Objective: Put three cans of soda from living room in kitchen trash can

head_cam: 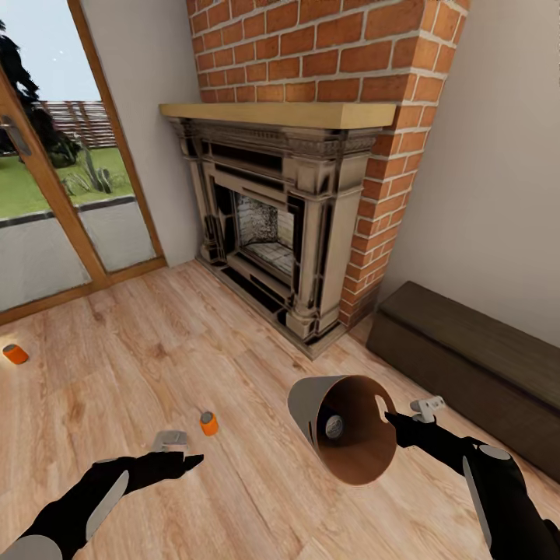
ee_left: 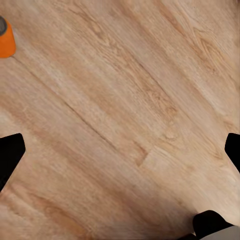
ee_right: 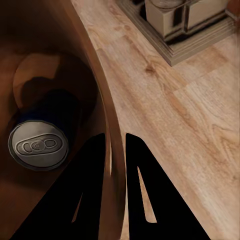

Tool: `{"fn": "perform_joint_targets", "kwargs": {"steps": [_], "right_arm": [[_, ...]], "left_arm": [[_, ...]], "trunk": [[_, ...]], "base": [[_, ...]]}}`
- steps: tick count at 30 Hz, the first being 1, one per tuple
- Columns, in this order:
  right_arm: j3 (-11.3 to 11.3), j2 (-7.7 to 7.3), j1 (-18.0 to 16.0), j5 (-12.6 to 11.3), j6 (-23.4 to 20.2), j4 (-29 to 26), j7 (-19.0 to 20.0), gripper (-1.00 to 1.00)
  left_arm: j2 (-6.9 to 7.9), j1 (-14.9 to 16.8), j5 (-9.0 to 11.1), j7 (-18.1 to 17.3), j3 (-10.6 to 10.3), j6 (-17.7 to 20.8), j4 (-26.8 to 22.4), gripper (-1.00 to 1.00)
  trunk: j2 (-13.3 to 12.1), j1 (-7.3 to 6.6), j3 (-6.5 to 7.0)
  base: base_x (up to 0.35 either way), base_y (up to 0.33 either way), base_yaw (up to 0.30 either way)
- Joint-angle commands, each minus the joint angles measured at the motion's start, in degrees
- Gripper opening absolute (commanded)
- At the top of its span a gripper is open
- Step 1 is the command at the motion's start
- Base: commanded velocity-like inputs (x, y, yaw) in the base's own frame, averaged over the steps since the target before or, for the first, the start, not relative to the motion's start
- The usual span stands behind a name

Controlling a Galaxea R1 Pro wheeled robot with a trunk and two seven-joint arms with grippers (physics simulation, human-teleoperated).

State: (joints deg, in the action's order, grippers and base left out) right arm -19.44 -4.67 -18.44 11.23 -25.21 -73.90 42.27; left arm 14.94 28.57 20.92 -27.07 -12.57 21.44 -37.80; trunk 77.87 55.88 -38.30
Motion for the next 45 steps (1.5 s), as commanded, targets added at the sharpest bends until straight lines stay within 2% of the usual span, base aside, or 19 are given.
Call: {"fn": "perform_joint_targets", "kwargs": {"steps": [1, 8, 9, 14, 19, 21, 25, 29, 45], "right_arm": [[0.01, 0.03, -0.02, -0.92, -0.33, -0.05, 0.28, -1.0], [-0.05, -0.04, -0.05, -0.7, -0.36, 1.25, 0.17, -1.0], [-0.06, -0.06, -0.09, -0.64, -0.36, 3.11, 0.02, -1.0], [0.53, 0.03, -0.11, -0.7, 0.19, 7.53, -4.5, -1.0], [2.0, -0.13, -0.11, -0.53, 0.77, 10.83, -5.93, -1.0], [2.04, -0.37, -0.11, -0.51, 2.43, 13.5, -6.12, -1.0], [1.62, -1.26, -0.11, -0.52, 10.02, 21.64, -6.27, -1.0], [1.53, -1.87, -0.11, -0.57, 13.56, 25.6, -6.31, -1.0], [1.25, -2.15, -0.11, -0.79, 14.83, 26.88, -6.41, -1.0]], "left_arm": [[0.0, 0.0, 0.0, 0.0, 0.0, 0.0, 0.01, 1.0], [0.0, 0.0, -0.14, 0.0, 0.0, -0.05, 0.01, 1.0], [0.0, 0.0, -0.16, 0.0, 0.0, -0.05, 0.01, 1.0], [-0.01, 0.0, -0.3, 0.02, 0.0, -0.19, 0.05, 1.0], [-0.03, 0.0, -0.42, 0.06, -0.08, -2.29, 2.84, 1.0], [-0.06, 0.03, -0.39, 0.07, -0.13, -2.92, 4.71, 1.0], [-0.08, 0.1, -0.41, 0.08, -0.19, -3.36, 6.3, 1.0], [-0.05, 0.16, -0.44, 0.09, -0.25, -3.48, 6.74, 1.0], [-0.29, 0.17, -0.61, 0.6, -0.93, -3.52, 6.86, 1.0]], "trunk": [[0.0, 0.0, 0.09], [0.0, 0.0, 0.65], [0.0, 0.0, 0.73], [0.0, 0.0, 1.12], [0.0, 0.0, 1.51], [0.0, 0.0, 1.66], [0.0, 0.0, 1.91], [0.0, 0.0, 2.11], [0.0, 0.0, 2.46]], "base": [[0.308, 0.188, -0.133], [0.308, 0.188, -0.133], [0.308, 0.188, -0.133], [0.308, 0.188, -0.133], [0.308, 0.188, -0.13], [0.308, 0.188, -0.119], [0.308, 0.188, -0.113], [0.308, 0.188, -0.099], [0.281, 0.12, -0.037]]}}
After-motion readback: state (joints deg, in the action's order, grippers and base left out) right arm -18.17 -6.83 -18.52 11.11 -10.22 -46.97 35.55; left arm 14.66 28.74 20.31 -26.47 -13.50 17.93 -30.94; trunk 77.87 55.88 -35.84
